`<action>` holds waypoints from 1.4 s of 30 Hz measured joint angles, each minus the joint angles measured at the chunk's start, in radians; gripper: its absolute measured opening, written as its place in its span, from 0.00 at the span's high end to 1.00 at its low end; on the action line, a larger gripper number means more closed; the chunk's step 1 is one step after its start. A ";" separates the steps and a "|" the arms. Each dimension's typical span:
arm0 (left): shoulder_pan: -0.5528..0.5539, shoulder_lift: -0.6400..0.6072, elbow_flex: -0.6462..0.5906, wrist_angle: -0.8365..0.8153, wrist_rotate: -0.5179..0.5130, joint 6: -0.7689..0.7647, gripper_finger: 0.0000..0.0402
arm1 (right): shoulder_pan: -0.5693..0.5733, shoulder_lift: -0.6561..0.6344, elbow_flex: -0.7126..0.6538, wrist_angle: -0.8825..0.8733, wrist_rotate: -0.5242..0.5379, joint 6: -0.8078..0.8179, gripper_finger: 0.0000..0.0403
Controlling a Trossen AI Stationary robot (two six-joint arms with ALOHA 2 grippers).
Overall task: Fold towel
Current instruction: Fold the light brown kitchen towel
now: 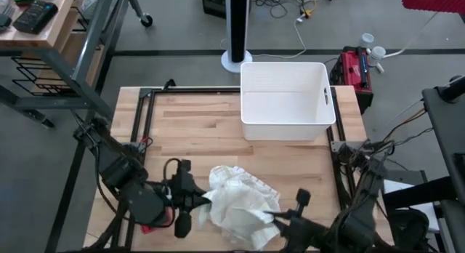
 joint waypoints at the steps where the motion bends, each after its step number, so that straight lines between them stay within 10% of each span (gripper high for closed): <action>1: 0.001 -0.014 -0.018 0.023 -0.008 0.004 1.00 | 0.000 0.014 0.000 0.001 -0.007 -0.001 1.00; 21: -0.035 -0.074 -0.193 -0.005 0.253 -0.115 1.00 | -0.015 -0.002 0.003 0.022 -0.005 -0.081 1.00; 33: -0.240 -0.061 0.195 -0.021 0.266 0.010 1.00 | 0.204 -0.124 0.004 0.254 -0.012 -0.195 1.00; 42: -0.332 -0.006 0.475 0.075 0.072 0.236 1.00 | 0.294 -0.152 0.004 0.819 0.151 -0.837 1.00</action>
